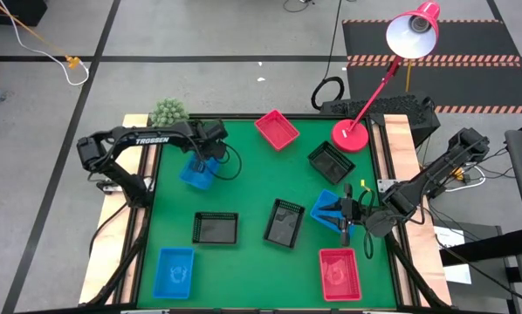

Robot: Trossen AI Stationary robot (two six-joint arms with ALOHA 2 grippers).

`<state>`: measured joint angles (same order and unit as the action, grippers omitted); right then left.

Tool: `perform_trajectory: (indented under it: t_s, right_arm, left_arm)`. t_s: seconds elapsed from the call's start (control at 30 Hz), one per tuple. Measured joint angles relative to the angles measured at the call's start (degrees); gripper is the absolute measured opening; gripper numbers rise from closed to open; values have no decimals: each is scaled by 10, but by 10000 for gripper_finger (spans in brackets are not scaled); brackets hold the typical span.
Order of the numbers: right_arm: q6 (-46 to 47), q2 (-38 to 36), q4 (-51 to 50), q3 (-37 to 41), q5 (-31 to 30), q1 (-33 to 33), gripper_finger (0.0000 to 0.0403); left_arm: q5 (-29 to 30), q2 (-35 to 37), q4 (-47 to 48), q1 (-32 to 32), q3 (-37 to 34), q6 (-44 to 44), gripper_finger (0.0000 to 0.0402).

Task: Stack baskets by color
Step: Stack the top left blue bin on the bottom left blue bin

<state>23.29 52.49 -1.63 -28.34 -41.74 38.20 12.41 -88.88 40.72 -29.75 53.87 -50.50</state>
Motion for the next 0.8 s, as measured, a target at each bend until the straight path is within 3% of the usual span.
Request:
perform_trajectory:
  t_s: [0.17,0.4,0.8]
  right_arm:
    - [0,0,0,0,0,0,96]
    - [0,0,0,0,0,0,96]
    - [0,0,0,0,0,0,96]
  left_arm:
    - [-2,1,1,-2,0,0,10]
    - [1,10,36,-1,6,15,8]
    - [15,9,204,12,117,88,7]
